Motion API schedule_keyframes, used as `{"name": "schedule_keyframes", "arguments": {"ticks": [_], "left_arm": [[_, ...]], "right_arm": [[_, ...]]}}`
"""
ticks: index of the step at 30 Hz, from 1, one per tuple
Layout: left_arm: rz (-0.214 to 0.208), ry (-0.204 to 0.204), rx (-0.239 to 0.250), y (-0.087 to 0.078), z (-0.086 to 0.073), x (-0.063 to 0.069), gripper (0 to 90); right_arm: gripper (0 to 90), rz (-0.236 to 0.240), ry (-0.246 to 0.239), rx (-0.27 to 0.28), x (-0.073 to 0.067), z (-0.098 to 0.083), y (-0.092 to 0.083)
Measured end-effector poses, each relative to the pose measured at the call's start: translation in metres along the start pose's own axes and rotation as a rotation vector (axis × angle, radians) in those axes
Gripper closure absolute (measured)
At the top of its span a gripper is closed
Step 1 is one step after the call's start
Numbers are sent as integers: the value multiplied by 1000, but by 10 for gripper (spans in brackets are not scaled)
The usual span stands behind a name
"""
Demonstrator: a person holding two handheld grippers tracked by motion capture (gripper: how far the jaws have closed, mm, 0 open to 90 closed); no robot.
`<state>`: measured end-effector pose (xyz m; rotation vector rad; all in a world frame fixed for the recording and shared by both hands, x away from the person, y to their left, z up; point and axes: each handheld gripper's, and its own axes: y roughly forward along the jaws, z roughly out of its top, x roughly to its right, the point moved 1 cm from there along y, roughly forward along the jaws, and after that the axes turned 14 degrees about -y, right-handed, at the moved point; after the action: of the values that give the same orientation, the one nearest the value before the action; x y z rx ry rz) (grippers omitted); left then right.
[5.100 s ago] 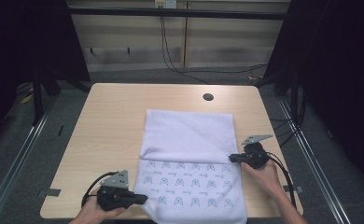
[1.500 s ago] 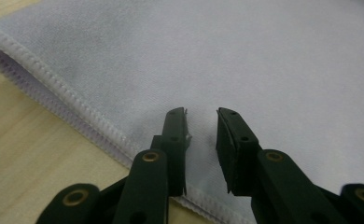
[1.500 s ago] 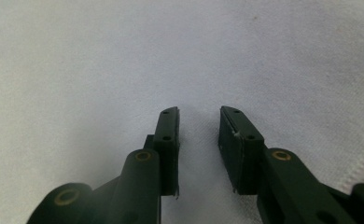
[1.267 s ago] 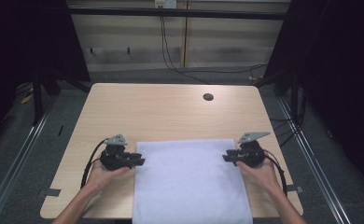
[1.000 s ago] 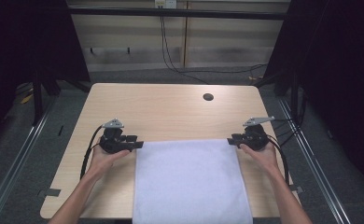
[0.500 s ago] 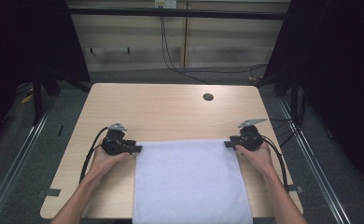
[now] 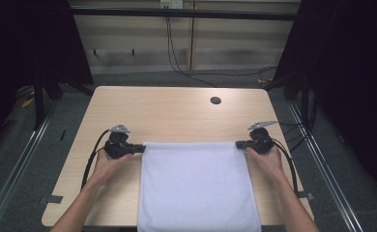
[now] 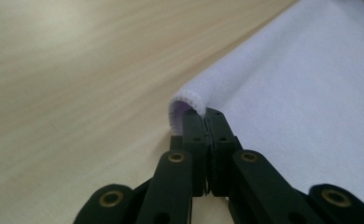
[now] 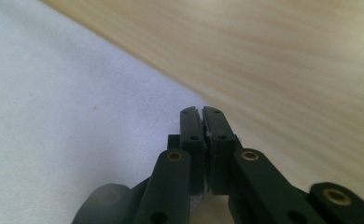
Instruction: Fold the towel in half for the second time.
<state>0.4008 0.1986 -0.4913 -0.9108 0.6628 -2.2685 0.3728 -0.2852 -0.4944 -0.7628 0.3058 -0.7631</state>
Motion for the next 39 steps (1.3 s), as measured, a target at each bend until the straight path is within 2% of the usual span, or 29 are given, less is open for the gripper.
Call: {"name": "schedule_keyframes", "arguments": {"ticks": [2,5,9,13,14,20,23,24,26,28,32,33,34,35,37,39], "left_arm": [[-1,-13,20,1,8,-1,888],[-13,-16,83,-1,25,3,889],[-2,6,135,-9,49,11,889],[-10,10,181,-19,58,16,889],[-8,24,187,-23,60,18,889],[-13,49,267,-47,72,32,890],[-13,79,297,-60,74,43,891],[-31,79,304,-63,73,46,890],[-51,100,305,-71,64,53,890],[-64,124,294,-78,48,60,890],[-126,145,240,-92,1,73,890],[-125,144,224,-95,-12,77,890],[-148,141,213,-98,-25,80,890],[-166,146,181,-100,-38,85,890],[-154,171,140,-102,-55,94,889],[-132,187,52,-100,-73,102,888]], "right_arm": [[887,-10,9,36,5,4,-6],[888,-30,9,81,12,13,-15],[888,-70,14,134,21,28,-28],[889,-91,23,179,26,38,-41],[890,-93,23,192,26,40,-45],[891,-115,-12,280,19,58,-71],[892,-122,-25,317,15,66,-85],[892,-122,-31,334,13,68,-89],[892,-112,-52,354,4,68,-98],[892,-94,-92,352,-11,60,-109],[892,-53,-143,338,-45,30,-126],[892,-41,-152,330,-54,20,-130],[892,-29,-147,326,-63,10,-135],[891,-17,-146,322,-71,-1,-138],[891,2,-145,289,-87,-20,-143],[890,21,-139,264,-101,-37,-146]]}}
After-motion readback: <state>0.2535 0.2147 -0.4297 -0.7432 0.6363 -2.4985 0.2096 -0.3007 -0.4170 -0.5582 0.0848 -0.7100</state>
